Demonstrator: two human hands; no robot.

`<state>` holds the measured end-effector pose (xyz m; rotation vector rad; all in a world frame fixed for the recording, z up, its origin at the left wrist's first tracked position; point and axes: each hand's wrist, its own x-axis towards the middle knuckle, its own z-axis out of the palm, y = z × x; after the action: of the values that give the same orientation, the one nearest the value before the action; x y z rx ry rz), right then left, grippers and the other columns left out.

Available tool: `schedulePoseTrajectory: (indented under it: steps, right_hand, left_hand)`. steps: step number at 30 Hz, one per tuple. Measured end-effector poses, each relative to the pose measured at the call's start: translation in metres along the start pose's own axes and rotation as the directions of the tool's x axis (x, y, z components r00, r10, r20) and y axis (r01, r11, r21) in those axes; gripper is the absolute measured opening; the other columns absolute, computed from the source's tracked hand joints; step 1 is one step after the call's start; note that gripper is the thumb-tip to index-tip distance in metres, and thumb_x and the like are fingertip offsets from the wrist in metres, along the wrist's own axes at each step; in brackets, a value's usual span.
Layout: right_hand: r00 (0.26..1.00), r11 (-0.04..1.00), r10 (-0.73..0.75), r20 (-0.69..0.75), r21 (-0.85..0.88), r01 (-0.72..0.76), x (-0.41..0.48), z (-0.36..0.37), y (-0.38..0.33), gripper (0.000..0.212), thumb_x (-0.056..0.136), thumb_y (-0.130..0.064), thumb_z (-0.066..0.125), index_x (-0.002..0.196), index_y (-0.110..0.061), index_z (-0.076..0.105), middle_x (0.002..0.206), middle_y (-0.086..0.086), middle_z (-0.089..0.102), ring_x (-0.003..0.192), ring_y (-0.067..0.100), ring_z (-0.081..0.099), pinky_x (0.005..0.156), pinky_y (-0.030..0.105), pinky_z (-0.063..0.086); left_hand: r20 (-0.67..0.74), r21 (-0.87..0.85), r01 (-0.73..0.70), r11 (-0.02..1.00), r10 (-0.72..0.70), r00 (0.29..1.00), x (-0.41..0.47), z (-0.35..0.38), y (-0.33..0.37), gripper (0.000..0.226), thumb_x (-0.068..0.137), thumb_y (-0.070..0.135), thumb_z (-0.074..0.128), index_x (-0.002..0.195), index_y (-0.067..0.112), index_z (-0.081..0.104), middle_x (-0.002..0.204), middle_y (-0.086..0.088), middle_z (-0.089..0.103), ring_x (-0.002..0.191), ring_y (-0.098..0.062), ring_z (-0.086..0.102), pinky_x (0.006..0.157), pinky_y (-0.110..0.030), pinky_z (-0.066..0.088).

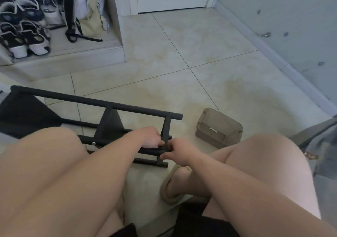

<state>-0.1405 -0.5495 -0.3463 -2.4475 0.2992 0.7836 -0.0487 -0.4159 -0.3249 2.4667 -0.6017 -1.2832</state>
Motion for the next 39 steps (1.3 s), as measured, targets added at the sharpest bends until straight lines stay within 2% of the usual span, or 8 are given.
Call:
schedulePoseTrajectory:
  steps: [3,6,10,14,17,22,31,39]
  right_hand:
    - [1.000,1.000,0.014,-0.027,0.004,-0.014,-0.011,0.014,-0.004,0.031,0.082,-0.044,0.076,0.067,-0.028,0.054,0.065,-0.011,0.055,0.060,0.005,0.049,0.051,0.027,0.032]
    - [0.999,0.999,0.031,-0.029,0.016,-0.031,-0.022,0.023,-0.007,0.030,0.081,-0.046,0.078,0.072,-0.028,0.056,0.070,-0.011,0.058,0.063,0.006,0.053,0.052,0.027,0.035]
    - [0.992,0.995,0.075,-0.105,0.070,-0.067,-0.037,0.033,-0.012,0.040,0.078,-0.046,0.082,0.086,-0.030,0.046,0.084,-0.011,0.056,0.081,0.017,0.057,0.057,0.029,0.037]
    - [0.975,0.995,0.054,-0.217,-0.065,-0.070,-0.043,0.038,-0.020,0.090,0.067,-0.056,0.087,0.135,-0.023,0.038,0.133,0.003,0.052,0.122,0.028,0.052,0.090,0.043,0.049]
    - [0.965,0.954,-0.026,-0.261,-0.294,-0.054,-0.040,0.030,-0.021,0.138,0.061,-0.073,0.081,0.160,-0.025,-0.002,0.168,0.005,0.000,0.154,0.032,0.004,0.121,0.053,0.023]
    - [0.985,0.827,-0.081,-0.150,-0.562,-0.017,-0.021,0.014,-0.018,0.157,0.050,-0.097,0.060,0.158,-0.017,-0.021,0.163,0.011,-0.033,0.149,0.037,-0.031,0.120,0.063,-0.011]
    - [0.991,0.821,-0.128,-0.042,-0.565,0.082,-0.004,0.012,-0.009,0.160,0.052,-0.101,0.054,0.156,-0.009,-0.025,0.161,0.019,-0.033,0.150,0.041,-0.027,0.122,0.054,-0.011]
    - [0.993,0.824,-0.111,-0.026,-0.562,0.078,-0.005,0.009,-0.011,0.158,0.053,-0.101,0.053,0.156,-0.009,-0.025,0.160,0.018,-0.035,0.149,0.039,-0.030,0.121,0.052,-0.014]
  left_hand:
    - [-0.010,-0.028,-0.012,1.000,0.012,1.000,-0.014,0.009,-0.006,0.028,0.096,0.028,0.058,0.099,0.007,0.076,0.084,-0.004,0.067,0.089,-0.027,0.061,0.079,-0.034,0.046]
    - [0.012,0.004,-0.046,0.999,0.046,0.999,-0.024,0.017,-0.011,0.027,0.098,0.022,0.055,0.108,0.007,0.076,0.107,-0.007,0.071,0.104,-0.027,0.063,0.093,-0.036,0.048]
    - [-0.014,-0.007,-0.053,0.999,0.053,0.998,-0.033,0.025,-0.019,0.020,0.094,0.019,0.058,0.094,0.016,0.078,0.096,-0.003,0.073,0.093,-0.024,0.064,0.086,-0.032,0.049]
    - [-0.026,0.027,-0.056,0.998,0.057,0.998,-0.038,0.034,-0.026,0.024,0.093,0.018,0.055,0.091,0.029,0.076,0.099,0.001,0.073,0.096,-0.022,0.064,0.092,-0.035,0.051]
    - [-0.041,0.079,-0.079,0.994,0.082,0.996,-0.037,0.034,-0.025,0.031,0.091,0.014,0.051,0.070,0.029,0.069,0.087,0.000,0.071,0.089,-0.025,0.064,0.084,-0.035,0.053]
    - [-0.001,0.066,-0.079,0.995,0.079,0.997,-0.037,0.031,-0.024,0.031,0.087,0.009,0.049,0.071,0.021,0.073,0.081,-0.006,0.070,0.079,-0.026,0.061,0.073,-0.034,0.049]
    - [0.083,0.023,-0.047,0.999,0.045,0.996,-0.019,0.026,-0.025,0.020,0.091,0.015,0.057,0.083,0.012,0.075,0.081,-0.008,0.063,0.072,-0.022,0.053,0.065,-0.031,0.043]
    - [0.071,-0.412,0.161,0.897,-0.145,0.987,0.006,0.022,-0.042,0.031,0.099,0.006,0.040,0.097,0.009,0.071,0.091,-0.005,0.069,0.070,-0.018,0.054,0.069,-0.028,0.051]
